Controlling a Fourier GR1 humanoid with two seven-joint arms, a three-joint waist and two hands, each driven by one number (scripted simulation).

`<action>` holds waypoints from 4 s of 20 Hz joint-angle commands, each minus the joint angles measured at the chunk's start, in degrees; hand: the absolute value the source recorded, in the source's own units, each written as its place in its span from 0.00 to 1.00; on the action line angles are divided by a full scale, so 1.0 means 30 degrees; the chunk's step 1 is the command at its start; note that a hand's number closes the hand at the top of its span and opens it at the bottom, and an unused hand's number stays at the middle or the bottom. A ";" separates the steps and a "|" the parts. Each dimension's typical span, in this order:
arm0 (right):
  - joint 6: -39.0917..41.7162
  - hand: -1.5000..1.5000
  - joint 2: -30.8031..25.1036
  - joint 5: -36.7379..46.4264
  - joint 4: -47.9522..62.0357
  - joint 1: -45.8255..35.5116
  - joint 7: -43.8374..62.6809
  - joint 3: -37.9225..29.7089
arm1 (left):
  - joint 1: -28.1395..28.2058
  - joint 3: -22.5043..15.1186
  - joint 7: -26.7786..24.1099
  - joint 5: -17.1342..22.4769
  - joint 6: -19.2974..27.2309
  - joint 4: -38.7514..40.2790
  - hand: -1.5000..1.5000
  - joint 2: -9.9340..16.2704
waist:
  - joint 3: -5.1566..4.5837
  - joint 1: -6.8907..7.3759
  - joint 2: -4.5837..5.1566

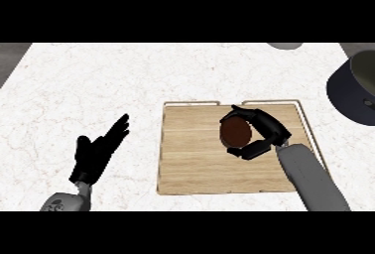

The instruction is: Pick the cupcake from the tray and place it in the pot

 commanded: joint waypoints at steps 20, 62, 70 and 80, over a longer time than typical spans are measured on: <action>0.5951 1.00 -1.3392 -0.3959 0.4100 0.5237 -0.9590 -0.7531 | 0.0932 0.0920 -0.0532 0.0243 0.0092 -0.0407 0.50 -0.0065 | 0.0556 -0.1020 0.0566; -0.4813 1.00 -1.6384 0.4641 0.3555 -0.1041 -0.9674 -0.1689 | -0.0355 0.0766 -0.0288 -0.0457 -0.0789 0.0754 0.50 -0.0167 | 0.0239 0.0410 0.0461; -0.6669 1.00 -1.4983 0.9686 0.5215 -0.2676 -0.6704 0.1318 | -0.0365 0.0491 0.0496 -0.0612 -0.0515 -0.0282 0.50 -0.0541 | 0.0251 0.0566 0.0484; -0.4284 0.00 -1.1802 1.0870 0.7668 -0.4134 -0.4233 0.1743 | -0.1369 0.0936 -0.0456 -0.0819 -0.0520 0.1392 0.50 -0.0928 | 0.0266 0.0245 0.0515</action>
